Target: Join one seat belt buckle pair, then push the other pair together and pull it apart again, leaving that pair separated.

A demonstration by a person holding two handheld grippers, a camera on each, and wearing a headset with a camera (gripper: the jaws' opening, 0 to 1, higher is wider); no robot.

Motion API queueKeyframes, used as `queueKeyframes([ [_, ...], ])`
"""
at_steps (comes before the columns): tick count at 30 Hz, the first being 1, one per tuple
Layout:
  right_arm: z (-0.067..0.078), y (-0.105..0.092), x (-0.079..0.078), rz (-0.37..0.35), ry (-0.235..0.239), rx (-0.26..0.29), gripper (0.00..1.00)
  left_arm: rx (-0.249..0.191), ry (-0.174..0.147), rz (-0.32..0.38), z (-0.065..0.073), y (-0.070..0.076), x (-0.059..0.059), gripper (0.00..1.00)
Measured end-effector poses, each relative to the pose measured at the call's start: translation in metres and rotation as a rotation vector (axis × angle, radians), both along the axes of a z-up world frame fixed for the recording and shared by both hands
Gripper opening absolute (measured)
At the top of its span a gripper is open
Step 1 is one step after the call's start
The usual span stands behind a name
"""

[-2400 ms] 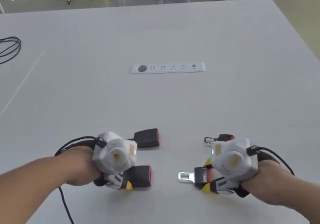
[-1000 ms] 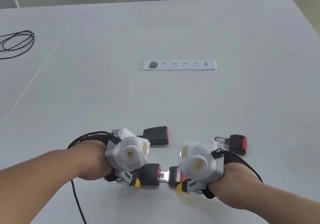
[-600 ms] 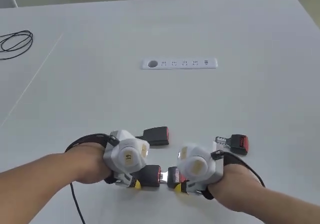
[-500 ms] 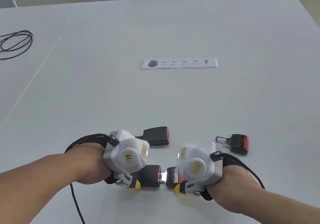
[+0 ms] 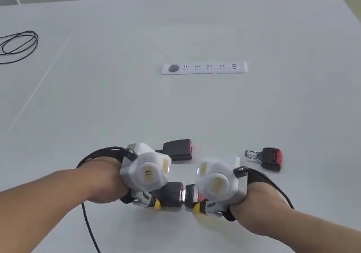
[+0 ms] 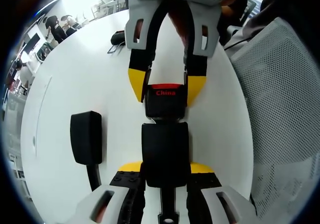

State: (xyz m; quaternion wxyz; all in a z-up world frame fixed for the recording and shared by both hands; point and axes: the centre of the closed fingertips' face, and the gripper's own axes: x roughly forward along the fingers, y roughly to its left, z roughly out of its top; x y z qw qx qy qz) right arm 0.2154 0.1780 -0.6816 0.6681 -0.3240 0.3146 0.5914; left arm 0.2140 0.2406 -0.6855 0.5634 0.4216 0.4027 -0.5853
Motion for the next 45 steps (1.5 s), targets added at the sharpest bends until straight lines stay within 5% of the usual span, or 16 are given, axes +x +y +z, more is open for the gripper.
queueKeyframes([
  [13,0.0029,-0.0049,-0.0033,0.029,-0.024,-0.031,0.3,-0.025,-0.009,-0.013,0.0034,0.0027,-0.0008,0.31],
  [45,-0.0026,-0.0052,-0.0025,0.041,0.002,-0.033,0.33,0.023,-0.005,0.016,0.0001,-0.0008,0.0019,0.33],
])
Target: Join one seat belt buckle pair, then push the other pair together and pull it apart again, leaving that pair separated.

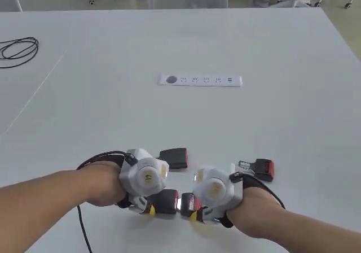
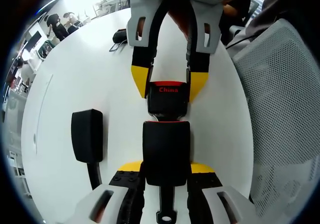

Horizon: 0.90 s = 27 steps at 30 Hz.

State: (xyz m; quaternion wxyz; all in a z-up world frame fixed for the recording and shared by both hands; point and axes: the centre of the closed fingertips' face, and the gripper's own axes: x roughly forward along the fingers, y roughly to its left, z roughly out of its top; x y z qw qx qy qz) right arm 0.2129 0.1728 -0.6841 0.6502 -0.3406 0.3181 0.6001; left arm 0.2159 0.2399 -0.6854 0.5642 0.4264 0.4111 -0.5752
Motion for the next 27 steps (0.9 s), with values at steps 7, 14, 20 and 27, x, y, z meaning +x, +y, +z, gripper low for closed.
queueKeyframes([
  [7,0.0,0.0,0.001,-0.003,0.003,0.016,0.34,0.01,0.002,0.023,0.0,0.001,0.0,0.34],
  [14,0.008,0.003,-0.001,-0.024,0.011,0.045,0.35,0.008,-0.033,0.025,0.004,0.004,0.0,0.33],
  [20,0.026,0.008,-0.006,-0.03,0.029,0.095,0.35,-0.063,-0.02,0.081,0.02,-0.005,0.002,0.34],
  [27,0.043,0.001,-0.001,-0.045,0.015,0.137,0.35,-0.119,-0.032,0.099,0.034,-0.012,0.011,0.41],
])
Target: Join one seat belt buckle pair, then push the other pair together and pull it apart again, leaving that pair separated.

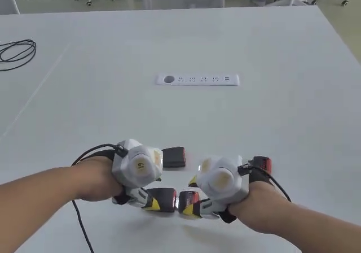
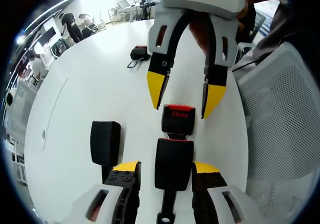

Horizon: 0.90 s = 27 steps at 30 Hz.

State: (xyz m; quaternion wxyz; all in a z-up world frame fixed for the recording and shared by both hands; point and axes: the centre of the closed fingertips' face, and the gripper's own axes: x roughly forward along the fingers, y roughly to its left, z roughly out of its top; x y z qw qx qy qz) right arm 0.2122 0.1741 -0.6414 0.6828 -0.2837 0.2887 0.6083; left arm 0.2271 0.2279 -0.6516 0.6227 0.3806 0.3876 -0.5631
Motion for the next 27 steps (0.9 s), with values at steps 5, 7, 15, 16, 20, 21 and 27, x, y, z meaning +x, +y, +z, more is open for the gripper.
queueKeyframes([
  [5,0.006,-0.012,0.01,-0.019,-0.01,0.009,0.34,-0.017,-0.033,0.018,0.007,-0.004,0.016,0.37],
  [7,0.008,-0.018,0.015,-0.03,-0.013,0.011,0.34,-0.025,-0.045,0.021,0.01,-0.006,0.023,0.37],
  [15,0.007,-0.06,0.045,-0.088,-0.041,-0.025,0.36,-0.035,-0.107,0.047,0.013,-0.014,0.06,0.41],
  [16,0.007,-0.065,0.049,-0.097,-0.041,-0.026,0.36,-0.038,-0.108,0.048,0.012,-0.014,0.062,0.41],
  [20,0.008,-0.085,0.064,-0.127,-0.054,-0.035,0.36,-0.04,-0.105,0.063,0.01,-0.015,0.074,0.41],
  [21,0.008,-0.09,0.068,-0.134,-0.057,-0.036,0.36,-0.039,-0.105,0.064,0.01,-0.015,0.076,0.41],
  [27,0.004,-0.119,0.088,-0.159,-0.078,-0.055,0.36,-0.028,-0.116,0.092,0.01,-0.015,0.091,0.45],
])
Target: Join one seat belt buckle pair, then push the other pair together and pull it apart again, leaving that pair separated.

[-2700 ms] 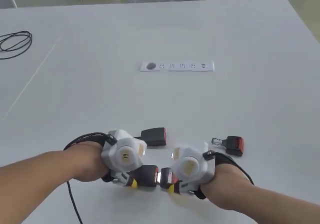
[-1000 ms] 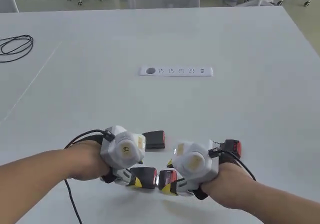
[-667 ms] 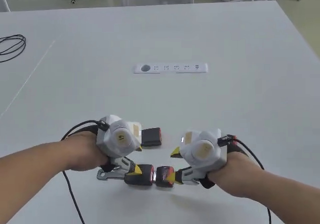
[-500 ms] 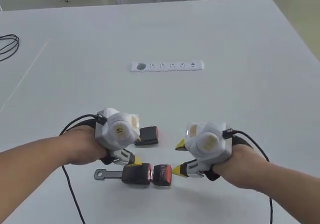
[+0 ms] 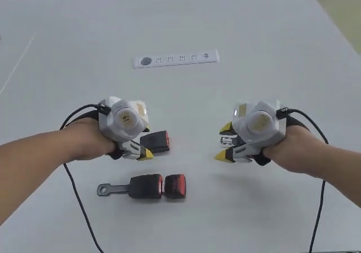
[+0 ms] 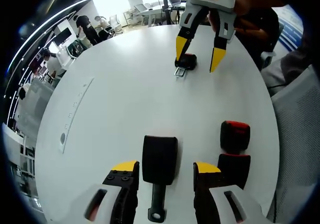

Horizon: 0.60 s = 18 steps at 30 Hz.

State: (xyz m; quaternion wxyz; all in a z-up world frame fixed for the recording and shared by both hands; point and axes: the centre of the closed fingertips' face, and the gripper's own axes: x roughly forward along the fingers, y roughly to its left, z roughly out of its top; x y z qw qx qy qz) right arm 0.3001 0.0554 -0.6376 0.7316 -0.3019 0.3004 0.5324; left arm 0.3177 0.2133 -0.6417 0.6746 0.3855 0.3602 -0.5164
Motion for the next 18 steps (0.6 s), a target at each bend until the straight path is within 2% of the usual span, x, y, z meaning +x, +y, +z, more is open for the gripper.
queueKeyframes([
  [4,-0.005,-0.022,0.012,-0.033,-0.019,-0.022,0.39,0.024,-0.002,-0.01,-0.004,0.001,0.005,0.48],
  [7,-0.01,-0.033,0.015,-0.046,-0.005,-0.029,0.39,0.035,0.009,-0.008,-0.009,0.003,0.006,0.48],
  [8,-0.013,-0.036,0.015,-0.048,0.0,-0.033,0.4,0.052,0.016,-0.02,-0.016,0.005,0.008,0.48],
  [13,-0.021,-0.042,0.017,-0.055,0.019,-0.037,0.41,0.087,0.05,-0.032,-0.029,0.013,0.007,0.47],
  [16,-0.028,-0.043,0.018,-0.053,0.027,-0.048,0.41,0.095,0.075,-0.036,-0.031,0.014,0.003,0.4],
  [17,-0.031,-0.044,0.018,-0.052,0.033,-0.051,0.4,0.094,0.061,-0.042,-0.03,0.014,0.006,0.38],
  [18,-0.032,-0.045,0.019,-0.052,0.036,-0.053,0.4,0.096,0.068,-0.043,-0.031,0.016,0.006,0.37],
])
